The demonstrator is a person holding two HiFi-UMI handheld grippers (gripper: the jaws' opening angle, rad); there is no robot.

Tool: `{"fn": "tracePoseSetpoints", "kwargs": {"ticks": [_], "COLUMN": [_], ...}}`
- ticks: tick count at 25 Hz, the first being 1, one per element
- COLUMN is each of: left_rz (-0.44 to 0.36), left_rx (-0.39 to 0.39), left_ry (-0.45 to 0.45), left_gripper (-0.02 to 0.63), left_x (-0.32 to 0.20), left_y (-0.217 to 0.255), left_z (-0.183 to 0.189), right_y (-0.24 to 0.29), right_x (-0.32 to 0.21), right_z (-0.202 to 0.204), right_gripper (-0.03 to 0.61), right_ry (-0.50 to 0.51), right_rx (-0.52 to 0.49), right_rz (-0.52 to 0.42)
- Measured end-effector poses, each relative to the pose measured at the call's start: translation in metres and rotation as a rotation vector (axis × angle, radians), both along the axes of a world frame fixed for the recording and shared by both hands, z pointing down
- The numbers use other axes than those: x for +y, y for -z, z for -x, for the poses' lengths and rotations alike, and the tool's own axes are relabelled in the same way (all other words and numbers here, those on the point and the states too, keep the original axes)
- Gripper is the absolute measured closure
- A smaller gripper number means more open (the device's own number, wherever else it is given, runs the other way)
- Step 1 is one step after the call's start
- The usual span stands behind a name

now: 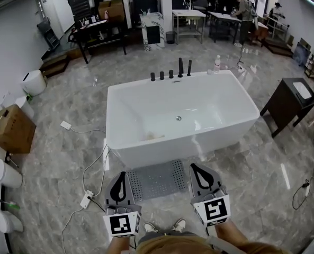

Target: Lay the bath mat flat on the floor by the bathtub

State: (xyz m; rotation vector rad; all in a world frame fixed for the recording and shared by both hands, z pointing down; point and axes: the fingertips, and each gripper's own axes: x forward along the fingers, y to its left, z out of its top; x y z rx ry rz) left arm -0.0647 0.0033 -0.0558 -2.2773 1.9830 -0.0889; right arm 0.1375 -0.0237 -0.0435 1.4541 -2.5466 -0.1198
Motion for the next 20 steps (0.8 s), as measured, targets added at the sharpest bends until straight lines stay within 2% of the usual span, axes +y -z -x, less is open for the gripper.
{"fn": "tracePoseSetpoints", "kwargs": {"ticks": [7, 13, 20], "left_rz": [-0.069, -0.080, -0.070], "left_rx": [0.001, -0.005, -0.008], "left_ry": [0.016, 0.026, 0.028], "left_gripper": [0.611, 0.611, 0.611], "left_x": [0.016, 0.028, 0.027], "left_y": [0.033, 0.039, 0.030], "left_z": [-0.002, 0.003, 0.004], "right_y": [0.035, 0.047, 0.041], "right_x": [0.008, 0.016, 0.014], "right_z": [-0.028, -0.035, -0.039], "right_gripper": [0.575, 0.575, 0.575], "right_ry": [-0.036, -0.045, -0.049], "right_rx": [-0.035, -0.063, -0.077], "right_rz": [-0.068, -0.095, -0.074]}}
